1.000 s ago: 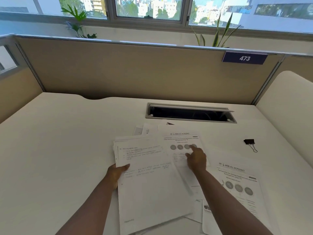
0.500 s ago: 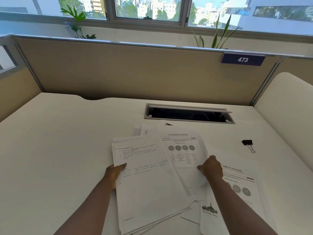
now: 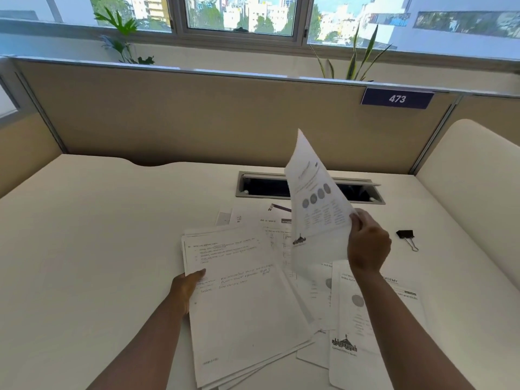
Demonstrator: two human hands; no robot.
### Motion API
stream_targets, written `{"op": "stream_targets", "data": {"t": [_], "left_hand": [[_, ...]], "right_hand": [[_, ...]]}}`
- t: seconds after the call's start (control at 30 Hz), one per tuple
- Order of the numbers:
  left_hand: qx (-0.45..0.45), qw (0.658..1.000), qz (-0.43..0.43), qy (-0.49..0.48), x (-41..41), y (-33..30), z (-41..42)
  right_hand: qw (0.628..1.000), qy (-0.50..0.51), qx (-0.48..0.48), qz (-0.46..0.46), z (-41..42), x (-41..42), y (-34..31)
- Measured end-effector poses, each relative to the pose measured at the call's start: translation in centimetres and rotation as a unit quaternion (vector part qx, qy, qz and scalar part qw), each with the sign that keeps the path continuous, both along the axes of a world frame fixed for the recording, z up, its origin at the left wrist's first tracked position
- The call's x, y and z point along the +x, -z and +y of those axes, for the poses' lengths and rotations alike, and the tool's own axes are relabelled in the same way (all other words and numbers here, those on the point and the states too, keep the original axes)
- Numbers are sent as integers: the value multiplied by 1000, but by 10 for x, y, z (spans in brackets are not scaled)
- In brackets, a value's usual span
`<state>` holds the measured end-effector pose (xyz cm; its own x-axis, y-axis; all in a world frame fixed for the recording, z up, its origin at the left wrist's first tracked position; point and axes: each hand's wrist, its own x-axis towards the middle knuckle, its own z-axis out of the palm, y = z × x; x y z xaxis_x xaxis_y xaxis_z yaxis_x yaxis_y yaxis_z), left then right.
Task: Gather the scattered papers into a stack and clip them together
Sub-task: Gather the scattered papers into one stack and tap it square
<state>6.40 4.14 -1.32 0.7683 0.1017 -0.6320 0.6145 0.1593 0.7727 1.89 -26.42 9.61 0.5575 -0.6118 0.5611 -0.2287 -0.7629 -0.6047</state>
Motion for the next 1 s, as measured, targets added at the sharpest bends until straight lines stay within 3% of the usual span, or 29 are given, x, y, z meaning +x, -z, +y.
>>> {"op": "stream_targets", "data": {"t": [0.1, 0.2, 0.37, 0.47, 0.63, 0.83, 1.0], "left_hand": [[10, 1000, 8, -1, 0, 0, 1], [1, 1000, 12, -6, 0, -1, 2], [-31, 999, 27, -23, 3, 1, 2], [-29, 999, 23, -17, 4, 1, 1], [49, 999, -10, -9, -1, 0, -4], [91, 994, -62, -13, -3, 4, -6], [29, 990, -134, 8, 3, -24, -9]], "right_hand": [[997, -7, 24, -77, 3, 8, -18], [992, -22, 93, -80, 8, 12, -28], [953, -80, 283, 77, 12, 14, 0], [918, -117, 336, 176, 23, 3, 36], [886, -163, 320, 294, 45, -24, 79], [864, -204, 199, 414, 52, -26, 82], [906, -165, 205, 331, 44, -16, 68]]}}
